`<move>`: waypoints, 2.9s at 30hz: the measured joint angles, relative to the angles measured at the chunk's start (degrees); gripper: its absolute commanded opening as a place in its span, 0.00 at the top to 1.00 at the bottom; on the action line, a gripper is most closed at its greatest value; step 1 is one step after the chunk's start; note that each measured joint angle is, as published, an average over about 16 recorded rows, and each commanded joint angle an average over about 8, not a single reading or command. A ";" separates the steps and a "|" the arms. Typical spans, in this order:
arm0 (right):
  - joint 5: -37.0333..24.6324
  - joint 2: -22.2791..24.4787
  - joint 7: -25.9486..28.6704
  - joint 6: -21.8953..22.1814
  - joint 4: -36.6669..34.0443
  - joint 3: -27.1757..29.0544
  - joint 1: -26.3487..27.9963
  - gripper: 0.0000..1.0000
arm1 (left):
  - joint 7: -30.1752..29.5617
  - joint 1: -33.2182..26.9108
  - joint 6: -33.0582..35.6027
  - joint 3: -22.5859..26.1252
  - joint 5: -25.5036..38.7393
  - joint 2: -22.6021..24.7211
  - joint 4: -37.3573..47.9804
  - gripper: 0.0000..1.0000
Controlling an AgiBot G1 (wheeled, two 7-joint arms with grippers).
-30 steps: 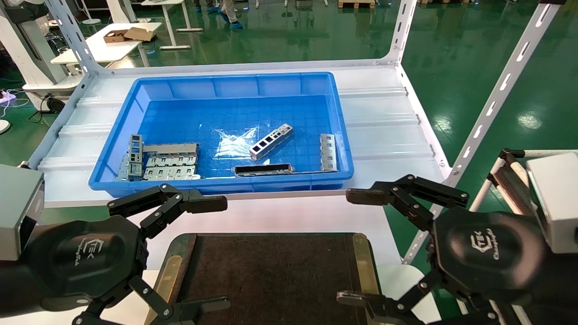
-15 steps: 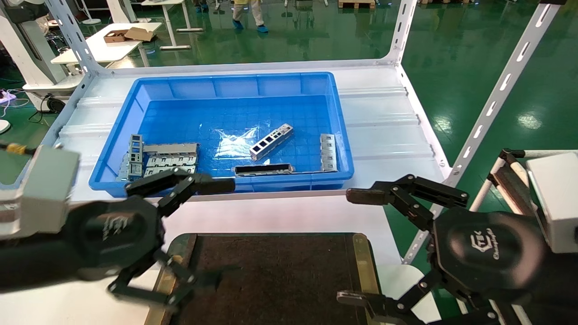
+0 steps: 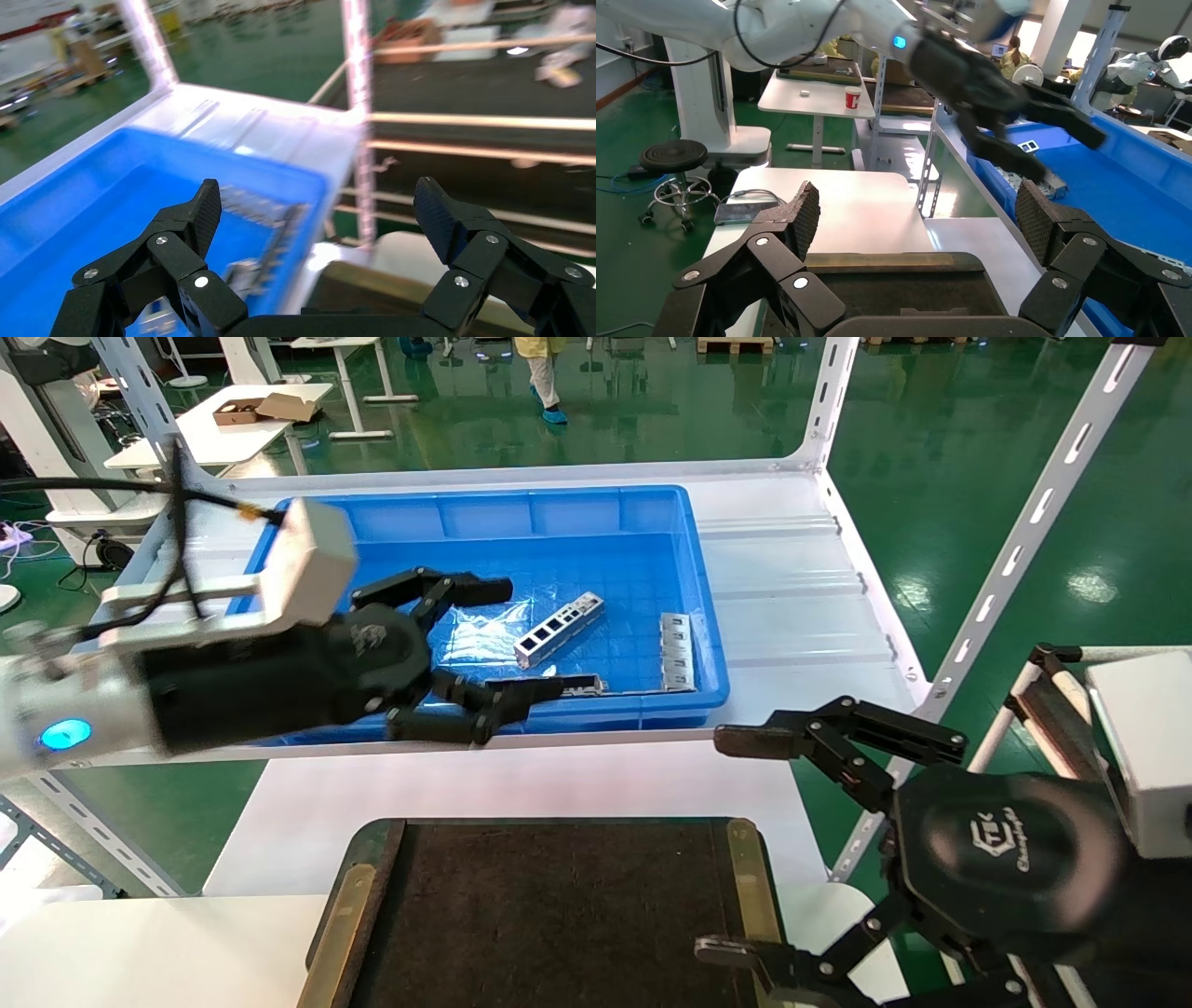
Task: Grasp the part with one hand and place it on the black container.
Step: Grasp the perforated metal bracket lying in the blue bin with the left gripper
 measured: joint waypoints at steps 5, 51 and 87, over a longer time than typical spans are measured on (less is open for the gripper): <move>0.01 0.01 -0.01 0.01 0.00 -0.02 0.00 0.00 | 3.26 -4.40 -4.09 2.16 5.13 5.60 8.89 0.00; 0.15 0.09 -0.11 0.09 0.00 -0.21 0.05 1.00 | 18.98 -14.87 -26.20 9.04 11.06 27.54 49.29 1.00; 0.24 0.15 -0.18 0.15 0.00 -0.35 0.08 1.00 | 17.17 -15.47 -27.96 12.98 4.24 26.91 48.44 1.00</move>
